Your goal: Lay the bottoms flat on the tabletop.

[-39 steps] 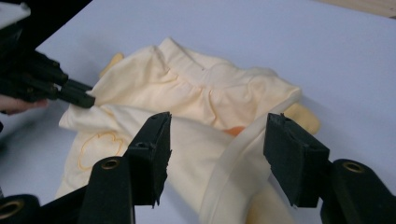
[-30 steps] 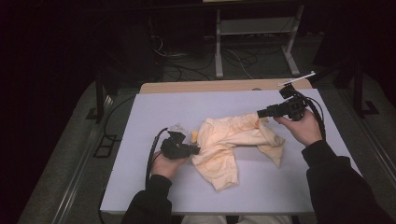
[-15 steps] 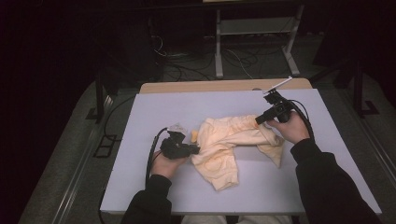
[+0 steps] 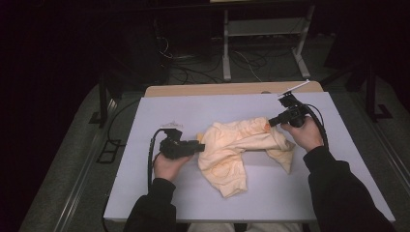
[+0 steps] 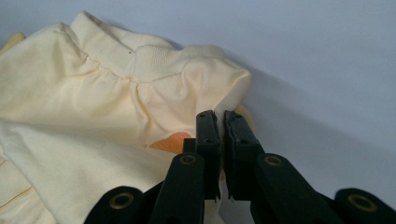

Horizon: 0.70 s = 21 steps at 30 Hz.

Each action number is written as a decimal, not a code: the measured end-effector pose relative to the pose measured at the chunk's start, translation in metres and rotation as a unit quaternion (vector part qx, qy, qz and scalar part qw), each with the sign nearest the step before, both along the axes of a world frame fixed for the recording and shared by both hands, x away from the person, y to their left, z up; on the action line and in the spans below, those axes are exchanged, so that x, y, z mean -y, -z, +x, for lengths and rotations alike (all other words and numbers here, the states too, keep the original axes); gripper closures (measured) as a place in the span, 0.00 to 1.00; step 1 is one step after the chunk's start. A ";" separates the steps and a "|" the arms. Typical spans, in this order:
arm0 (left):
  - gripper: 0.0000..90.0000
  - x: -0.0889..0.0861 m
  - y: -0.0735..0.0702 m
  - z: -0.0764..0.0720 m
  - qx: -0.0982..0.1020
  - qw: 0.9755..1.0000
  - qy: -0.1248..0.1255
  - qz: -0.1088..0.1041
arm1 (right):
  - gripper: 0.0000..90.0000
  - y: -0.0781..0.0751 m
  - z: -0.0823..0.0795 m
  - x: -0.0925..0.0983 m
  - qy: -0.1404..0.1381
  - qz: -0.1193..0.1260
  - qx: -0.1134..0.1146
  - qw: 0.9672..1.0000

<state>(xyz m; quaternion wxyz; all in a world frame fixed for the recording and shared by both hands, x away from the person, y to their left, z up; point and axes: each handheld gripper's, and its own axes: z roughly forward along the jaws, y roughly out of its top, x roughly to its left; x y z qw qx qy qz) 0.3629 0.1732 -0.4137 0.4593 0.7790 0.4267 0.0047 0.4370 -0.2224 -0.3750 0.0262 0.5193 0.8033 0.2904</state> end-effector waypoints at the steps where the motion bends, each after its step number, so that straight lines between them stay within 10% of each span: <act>1: 0.60 -0.001 -0.001 0.003 0.000 1.000 -0.005 0.005 | 0.94 -0.001 0.000 0.000 -0.002 -0.001 0.004 1.000; 16: 0.54 0.015 0.020 0.049 -0.052 0.998 -0.018 -0.005 | 0.93 -0.005 -0.002 0.005 -0.001 0.017 0.021 1.000; 21: 0.67 0.025 0.027 0.054 -0.066 0.998 -0.003 -0.010 | 0.93 -0.005 -0.005 0.010 0.005 0.034 0.027 0.999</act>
